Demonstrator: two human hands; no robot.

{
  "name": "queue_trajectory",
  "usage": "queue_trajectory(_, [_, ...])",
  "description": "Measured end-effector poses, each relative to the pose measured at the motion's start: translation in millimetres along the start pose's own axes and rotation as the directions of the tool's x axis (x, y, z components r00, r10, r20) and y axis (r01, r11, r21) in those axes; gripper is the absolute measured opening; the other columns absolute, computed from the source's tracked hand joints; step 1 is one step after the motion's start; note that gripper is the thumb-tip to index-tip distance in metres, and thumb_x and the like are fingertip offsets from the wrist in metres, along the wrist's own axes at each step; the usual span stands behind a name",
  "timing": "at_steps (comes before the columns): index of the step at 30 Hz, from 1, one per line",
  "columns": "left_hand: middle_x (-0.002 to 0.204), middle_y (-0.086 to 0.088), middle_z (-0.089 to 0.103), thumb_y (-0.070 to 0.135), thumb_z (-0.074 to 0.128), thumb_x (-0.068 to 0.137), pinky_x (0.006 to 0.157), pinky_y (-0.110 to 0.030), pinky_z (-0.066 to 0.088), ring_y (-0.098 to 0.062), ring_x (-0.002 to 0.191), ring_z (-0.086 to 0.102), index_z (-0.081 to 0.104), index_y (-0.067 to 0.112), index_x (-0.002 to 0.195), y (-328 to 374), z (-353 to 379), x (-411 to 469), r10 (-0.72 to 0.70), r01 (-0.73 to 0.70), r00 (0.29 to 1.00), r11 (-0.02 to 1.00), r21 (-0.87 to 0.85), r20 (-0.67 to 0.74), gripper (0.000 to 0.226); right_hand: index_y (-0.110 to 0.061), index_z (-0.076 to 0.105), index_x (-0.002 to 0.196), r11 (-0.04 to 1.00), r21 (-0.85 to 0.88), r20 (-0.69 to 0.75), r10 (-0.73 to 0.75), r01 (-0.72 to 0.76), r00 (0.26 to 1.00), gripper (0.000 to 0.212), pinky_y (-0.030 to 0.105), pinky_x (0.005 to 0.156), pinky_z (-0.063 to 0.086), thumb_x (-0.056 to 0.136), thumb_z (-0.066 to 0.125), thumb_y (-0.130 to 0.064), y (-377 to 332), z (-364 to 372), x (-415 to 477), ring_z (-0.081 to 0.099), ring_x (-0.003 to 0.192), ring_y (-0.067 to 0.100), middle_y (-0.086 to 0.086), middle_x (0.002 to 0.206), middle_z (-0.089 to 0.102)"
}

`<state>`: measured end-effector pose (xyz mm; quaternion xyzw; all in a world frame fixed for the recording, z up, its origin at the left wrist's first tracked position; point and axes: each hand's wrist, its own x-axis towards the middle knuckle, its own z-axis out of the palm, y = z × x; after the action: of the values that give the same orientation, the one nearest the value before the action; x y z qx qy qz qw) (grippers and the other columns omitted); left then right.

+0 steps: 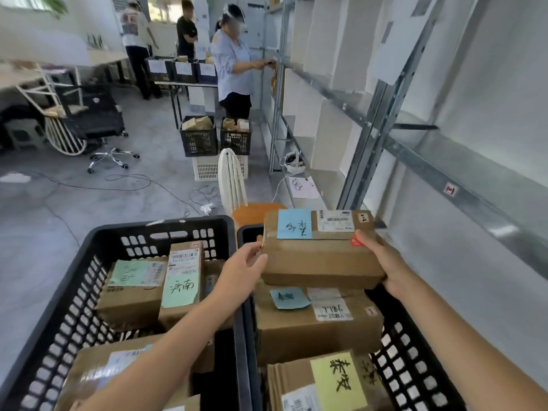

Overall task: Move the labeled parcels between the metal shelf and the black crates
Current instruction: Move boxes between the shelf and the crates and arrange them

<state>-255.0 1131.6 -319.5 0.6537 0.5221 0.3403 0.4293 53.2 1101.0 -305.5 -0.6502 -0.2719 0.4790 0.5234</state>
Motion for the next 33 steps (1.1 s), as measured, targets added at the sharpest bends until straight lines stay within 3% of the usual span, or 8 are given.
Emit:
queue_trajectory(2, [0.142, 0.002, 0.053, 0.032, 0.055, 0.099, 0.108, -0.03, 0.04, -0.014, 0.13, 0.048, 0.044, 0.017, 0.146, -4, 12, 5, -0.034, 0.028, 0.999, 0.988, 0.153, 0.039, 0.05, -0.024, 0.07, 0.122, 0.998, -0.055, 0.032, 0.022, -0.02, 0.999, 0.054, 0.036, 0.08, 0.056, 0.075, 0.081, -0.05, 9, 7, 20, 0.071, 0.099, 0.029, 0.009, 0.108, 0.076])
queue_trajectory(5, [0.149, 0.0, 0.042, 0.033, 0.052, 0.1, 0.1, -0.019, 0.029, -0.01, 0.129, 0.04, 0.032, 0.014, 0.151, -11, 26, 11, -0.059, 0.04, 0.997, 0.95, 0.31, 0.054, 0.058, -0.024, 0.07, 0.123, 0.991, -0.09, 0.07, 0.107, -0.1, 0.992, 0.056, 0.037, 0.083, 0.055, 0.075, 0.079, -0.053, 24, 12, 43, 0.069, 0.103, 0.03, 0.01, 0.11, 0.075])
queue_trajectory(8, [0.156, -0.004, 0.031, 0.028, 0.048, 0.103, 0.111, -0.022, 0.024, -0.017, 0.141, 0.031, 0.022, 0.01, 0.155, -19, 35, 18, -0.063, 0.046, 0.998, 0.913, 0.406, 0.029, 0.061, -0.03, 0.069, 0.122, 0.983, -0.113, 0.096, 0.157, -0.145, 0.983, 0.056, 0.038, 0.083, 0.053, 0.074, 0.078, -0.059, 36, 16, 61, 0.066, 0.105, 0.029, 0.008, 0.113, 0.072])
queue_trajectory(13, [0.147, -0.007, 0.042, 0.022, 0.045, 0.104, 0.105, -0.025, 0.03, -0.02, 0.133, 0.038, 0.041, 0.006, 0.146, -22, 44, 27, -0.085, 0.127, 0.988, 0.92, 0.37, -0.128, 0.045, -0.025, 0.065, 0.131, 0.953, -0.29, -0.001, -0.092, 0.087, 0.996, 0.047, 0.021, 0.066, 0.042, 0.093, 0.063, -0.051, 38, 29, 79, 0.057, 0.087, 0.007, -0.004, 0.106, 0.068])
queue_trajectory(17, [0.147, -0.017, 0.041, 0.015, 0.045, 0.103, 0.099, -0.012, 0.033, -0.028, 0.133, 0.039, 0.047, -0.003, 0.138, -17, 46, 32, -0.085, 0.121, 0.991, 0.914, 0.386, -0.108, 0.039, -0.012, 0.061, 0.135, 0.79, -0.571, 0.0, -0.273, 0.224, 0.962, 0.046, 0.027, 0.086, 0.042, 0.103, 0.046, -0.043, 34, 33, 81, 0.059, 0.115, 0.025, 0.01, 0.13, 0.066])
queue_trajectory(21, [0.153, -0.005, 0.036, 0.027, 0.047, 0.103, 0.115, -0.031, 0.027, -0.02, 0.14, 0.035, 0.04, 0.006, 0.146, -4, 38, 27, -0.02, 0.063, 0.995, 0.874, 0.481, -0.095, 0.049, -0.013, 0.046, 0.148, 0.649, -0.7, 0.105, -0.318, 0.297, 0.942, 0.052, 0.035, 0.105, 0.039, 0.105, 0.04, -0.041, 23, 33, 54, 0.047, 0.135, 0.026, 0.009, 0.149, 0.05])
queue_trajectory(28, [0.155, -0.006, 0.036, 0.026, 0.045, 0.103, 0.115, -0.03, 0.024, -0.02, 0.143, 0.031, 0.038, 0.011, 0.149, 49, 42, 15, 0.179, -0.201, 0.979, 0.858, 0.472, 0.093, 0.049, -0.02, 0.04, 0.151, 0.486, -0.782, 0.162, -0.446, 0.39, 0.88, 0.049, 0.025, 0.106, 0.031, 0.105, 0.046, -0.035, -5, 17, -42, 0.04, 0.141, 0.018, 0.0, 0.156, 0.041])
queue_trajectory(33, [0.147, -0.007, 0.046, 0.029, 0.049, 0.102, 0.11, -0.025, 0.025, -0.021, 0.137, 0.038, 0.043, 0.01, 0.144, 103, 59, -6, 0.486, -0.538, 0.843, 0.763, 0.357, 0.232, 0.047, -0.022, 0.04, 0.15, 0.436, -0.815, 0.064, -0.586, 0.381, 0.808, 0.048, 0.028, 0.108, 0.033, 0.104, 0.048, -0.033, -37, 8, -123, 0.043, 0.138, 0.014, -0.004, 0.154, 0.042])
